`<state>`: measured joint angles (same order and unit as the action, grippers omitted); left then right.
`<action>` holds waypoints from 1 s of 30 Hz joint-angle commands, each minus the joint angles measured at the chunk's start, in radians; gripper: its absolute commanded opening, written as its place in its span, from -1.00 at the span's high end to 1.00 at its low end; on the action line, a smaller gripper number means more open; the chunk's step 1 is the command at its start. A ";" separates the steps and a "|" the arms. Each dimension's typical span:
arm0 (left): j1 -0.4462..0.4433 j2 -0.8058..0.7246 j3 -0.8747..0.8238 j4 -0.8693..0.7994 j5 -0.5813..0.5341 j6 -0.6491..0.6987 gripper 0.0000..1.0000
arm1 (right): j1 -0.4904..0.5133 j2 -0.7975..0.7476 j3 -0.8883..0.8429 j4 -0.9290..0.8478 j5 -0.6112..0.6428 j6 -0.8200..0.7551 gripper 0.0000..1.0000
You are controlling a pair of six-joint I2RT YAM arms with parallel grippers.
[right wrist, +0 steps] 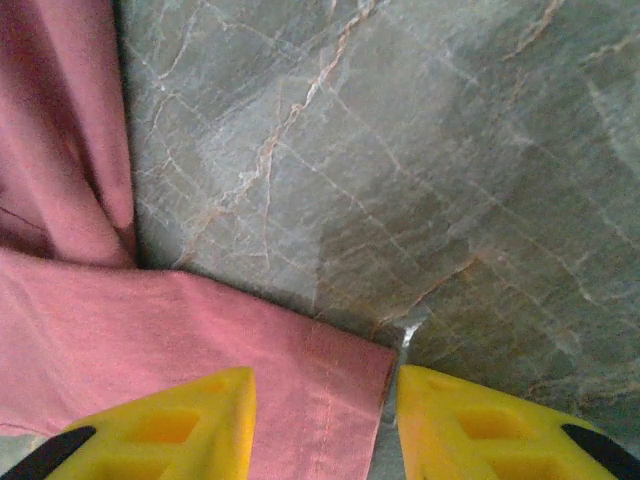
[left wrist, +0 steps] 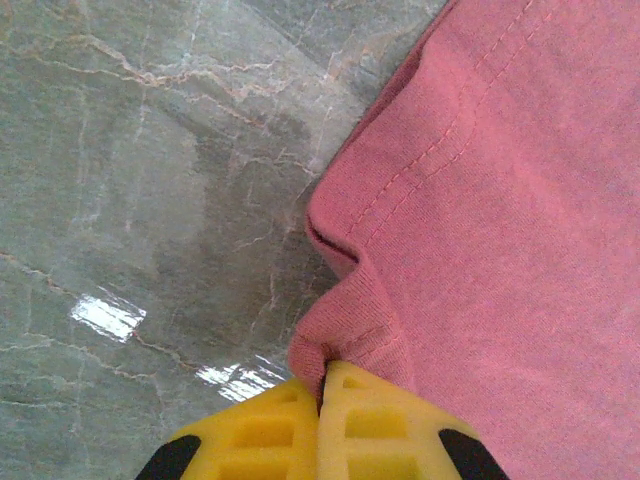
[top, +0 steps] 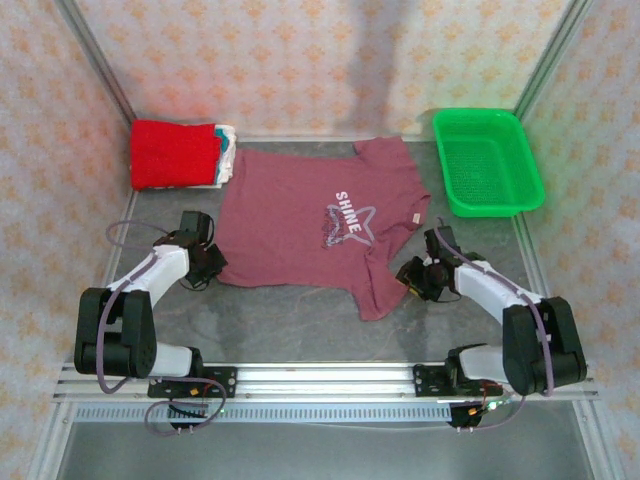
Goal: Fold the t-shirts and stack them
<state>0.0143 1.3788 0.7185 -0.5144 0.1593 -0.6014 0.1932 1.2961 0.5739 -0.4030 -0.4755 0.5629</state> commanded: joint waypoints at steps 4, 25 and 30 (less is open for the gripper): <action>0.007 0.009 -0.001 0.013 0.007 0.006 1.00 | -0.003 0.073 -0.014 0.058 0.031 -0.037 0.36; 0.007 -0.023 -0.001 -0.015 -0.015 -0.005 1.00 | -0.006 -0.213 -0.067 -0.203 0.179 0.115 1.00; 0.007 -0.018 0.001 -0.018 -0.018 -0.007 1.00 | 0.000 -0.316 -0.153 -0.223 0.106 0.246 1.00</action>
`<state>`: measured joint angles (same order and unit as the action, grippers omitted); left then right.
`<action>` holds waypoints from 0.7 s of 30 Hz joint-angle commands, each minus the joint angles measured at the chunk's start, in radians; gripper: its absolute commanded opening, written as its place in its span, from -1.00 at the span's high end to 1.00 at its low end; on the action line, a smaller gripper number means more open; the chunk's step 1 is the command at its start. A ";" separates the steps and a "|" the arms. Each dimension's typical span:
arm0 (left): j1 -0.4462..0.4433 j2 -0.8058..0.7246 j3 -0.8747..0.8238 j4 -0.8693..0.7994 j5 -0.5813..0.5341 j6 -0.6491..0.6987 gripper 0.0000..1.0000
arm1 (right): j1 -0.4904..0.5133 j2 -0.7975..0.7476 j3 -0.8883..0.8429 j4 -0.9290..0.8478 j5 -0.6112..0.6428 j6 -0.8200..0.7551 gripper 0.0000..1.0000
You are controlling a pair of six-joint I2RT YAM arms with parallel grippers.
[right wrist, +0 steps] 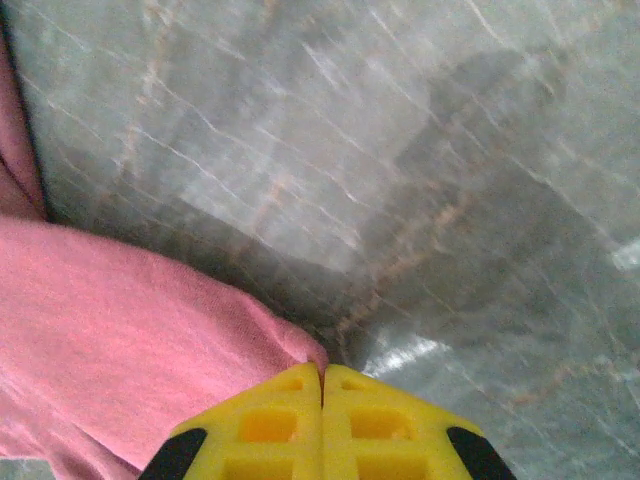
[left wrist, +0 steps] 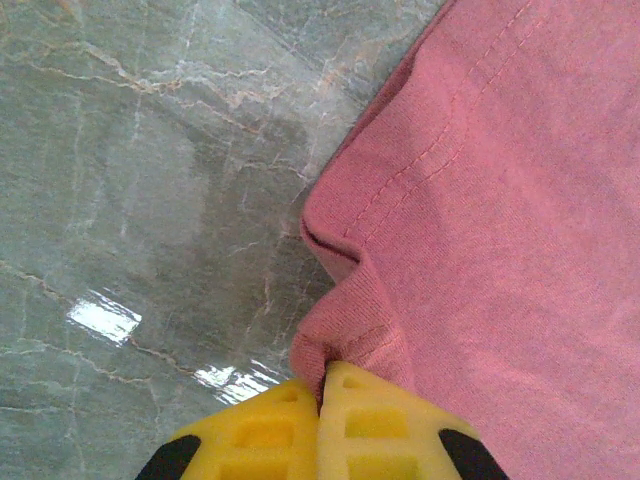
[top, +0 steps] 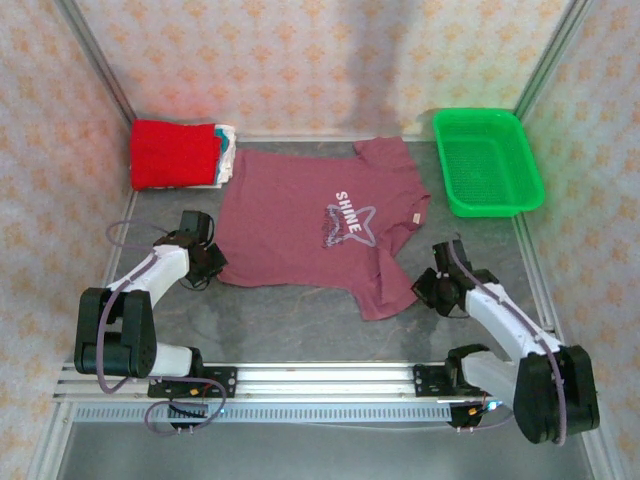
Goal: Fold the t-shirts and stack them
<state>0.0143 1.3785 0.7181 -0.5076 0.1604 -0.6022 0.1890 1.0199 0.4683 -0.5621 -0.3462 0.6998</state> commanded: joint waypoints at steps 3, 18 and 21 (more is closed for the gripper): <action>0.007 -0.019 -0.006 -0.019 -0.010 -0.014 1.00 | 0.042 -0.139 -0.093 -0.147 0.015 0.234 1.00; 0.007 -0.144 -0.066 -0.109 -0.025 -0.061 1.00 | 0.140 -0.593 0.028 -0.432 0.273 0.409 1.00; 0.007 -0.199 -0.092 -0.128 -0.011 -0.093 1.00 | 0.140 -0.710 0.085 -0.471 0.341 0.409 1.00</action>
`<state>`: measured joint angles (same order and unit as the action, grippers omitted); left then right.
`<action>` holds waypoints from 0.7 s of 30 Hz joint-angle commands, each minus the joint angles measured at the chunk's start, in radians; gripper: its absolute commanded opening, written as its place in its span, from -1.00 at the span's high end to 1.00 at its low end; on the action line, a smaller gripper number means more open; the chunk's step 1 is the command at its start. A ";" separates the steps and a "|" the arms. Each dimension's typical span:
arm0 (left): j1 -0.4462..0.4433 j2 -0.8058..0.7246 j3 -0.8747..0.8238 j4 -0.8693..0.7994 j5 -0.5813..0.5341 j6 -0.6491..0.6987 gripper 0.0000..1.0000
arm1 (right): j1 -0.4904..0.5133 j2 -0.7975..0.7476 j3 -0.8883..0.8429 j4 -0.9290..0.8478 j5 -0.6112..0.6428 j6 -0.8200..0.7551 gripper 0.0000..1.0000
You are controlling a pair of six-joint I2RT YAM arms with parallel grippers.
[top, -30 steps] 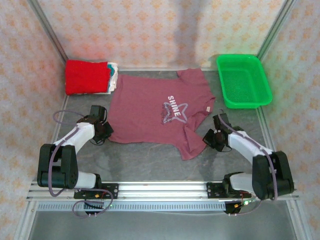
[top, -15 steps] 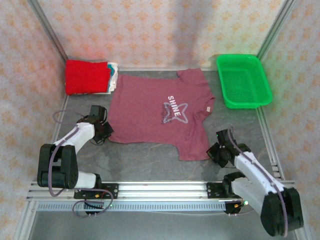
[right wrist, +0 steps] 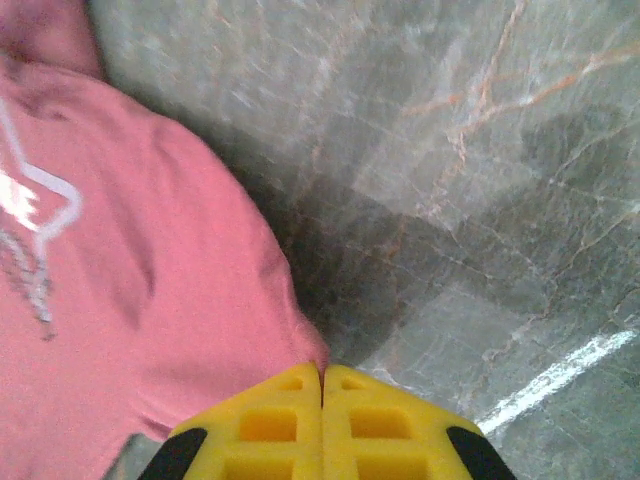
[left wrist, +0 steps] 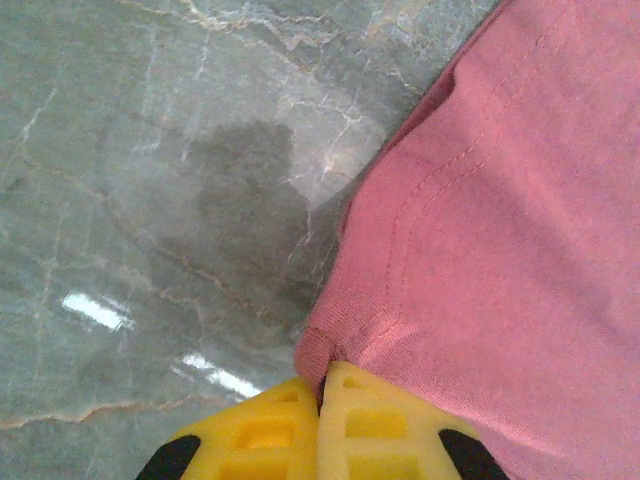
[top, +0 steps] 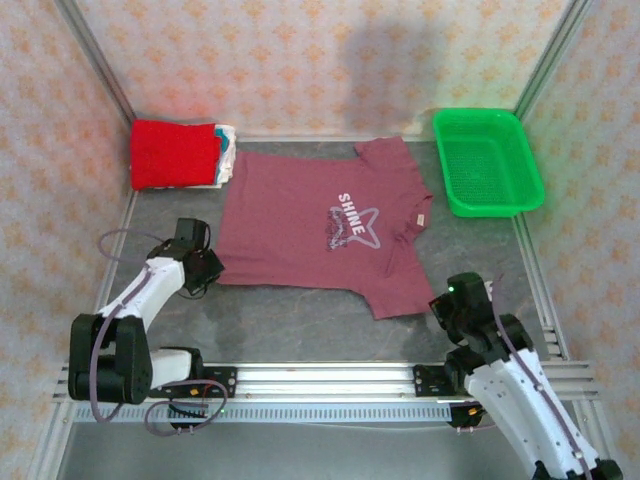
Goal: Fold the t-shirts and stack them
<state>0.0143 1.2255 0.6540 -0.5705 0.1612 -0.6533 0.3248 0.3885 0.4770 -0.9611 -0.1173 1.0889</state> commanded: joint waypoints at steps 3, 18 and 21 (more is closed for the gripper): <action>0.007 -0.107 -0.056 -0.072 0.010 -0.062 1.00 | 0.003 -0.157 0.135 -0.070 0.132 -0.009 1.00; -0.023 -0.227 -0.053 -0.140 0.088 -0.017 1.00 | 0.005 -0.178 0.086 -0.120 0.143 -0.045 1.00; -0.025 -0.233 0.003 -0.182 0.072 -0.002 1.00 | 0.003 -0.158 0.138 -0.082 0.194 -0.095 1.00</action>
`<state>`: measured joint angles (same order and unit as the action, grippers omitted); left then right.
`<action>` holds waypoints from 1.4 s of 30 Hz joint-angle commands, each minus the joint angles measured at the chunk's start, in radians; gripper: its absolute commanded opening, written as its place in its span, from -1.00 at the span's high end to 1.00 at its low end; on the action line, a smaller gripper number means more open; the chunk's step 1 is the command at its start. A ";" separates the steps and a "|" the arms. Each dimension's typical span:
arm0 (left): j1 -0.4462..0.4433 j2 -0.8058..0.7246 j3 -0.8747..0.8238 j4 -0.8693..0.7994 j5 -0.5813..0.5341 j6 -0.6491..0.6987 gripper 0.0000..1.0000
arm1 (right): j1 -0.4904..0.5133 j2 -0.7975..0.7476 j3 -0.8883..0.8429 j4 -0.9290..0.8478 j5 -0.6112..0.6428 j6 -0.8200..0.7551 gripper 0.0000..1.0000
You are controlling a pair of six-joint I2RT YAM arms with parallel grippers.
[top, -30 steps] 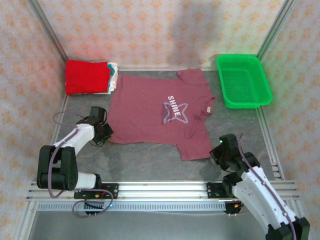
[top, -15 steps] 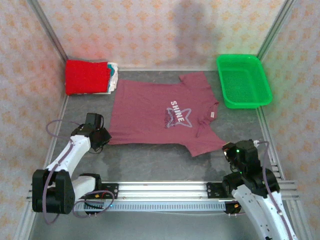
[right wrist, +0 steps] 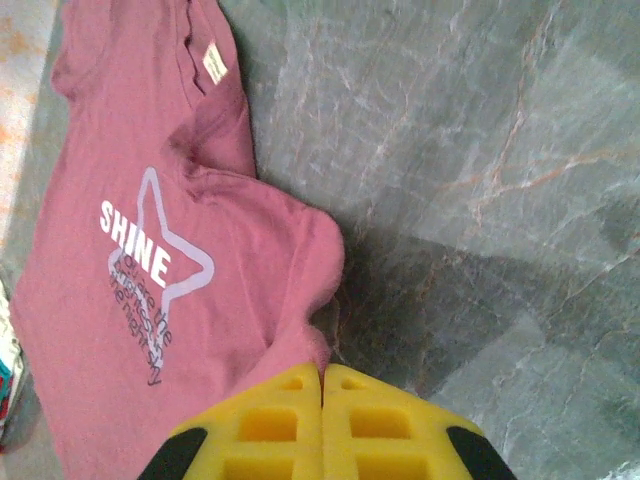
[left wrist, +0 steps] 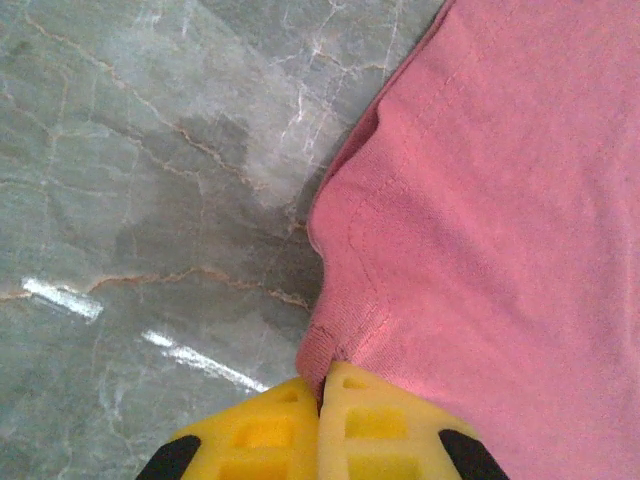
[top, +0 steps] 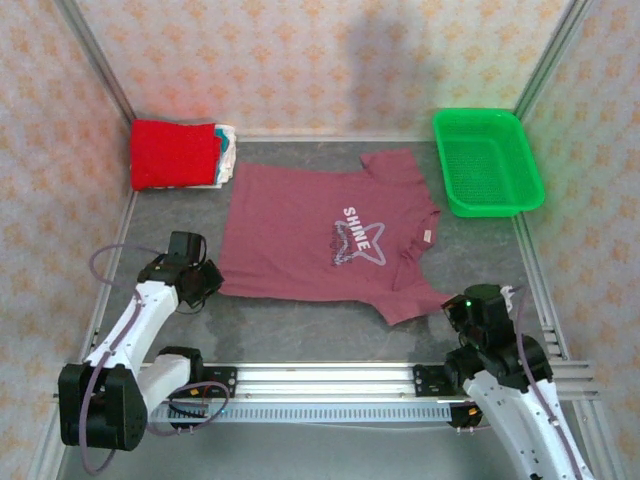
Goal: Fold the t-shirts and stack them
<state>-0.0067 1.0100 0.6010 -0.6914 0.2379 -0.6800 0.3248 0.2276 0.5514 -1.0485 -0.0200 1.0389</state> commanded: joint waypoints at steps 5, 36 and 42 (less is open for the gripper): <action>-0.004 0.008 0.133 -0.057 -0.009 0.027 1.00 | 0.004 0.096 0.083 0.179 0.073 -0.116 1.00; 0.007 0.501 0.473 -0.010 -0.069 0.128 1.00 | -0.115 0.896 0.382 0.538 0.038 -0.347 1.00; 0.008 0.575 0.527 -0.025 -0.082 0.137 1.00 | -0.128 1.000 0.426 0.568 0.031 -0.374 1.00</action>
<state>-0.0063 1.5635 1.0966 -0.6918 0.2008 -0.5671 0.2081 1.1893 0.9371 -0.5144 0.0067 0.7002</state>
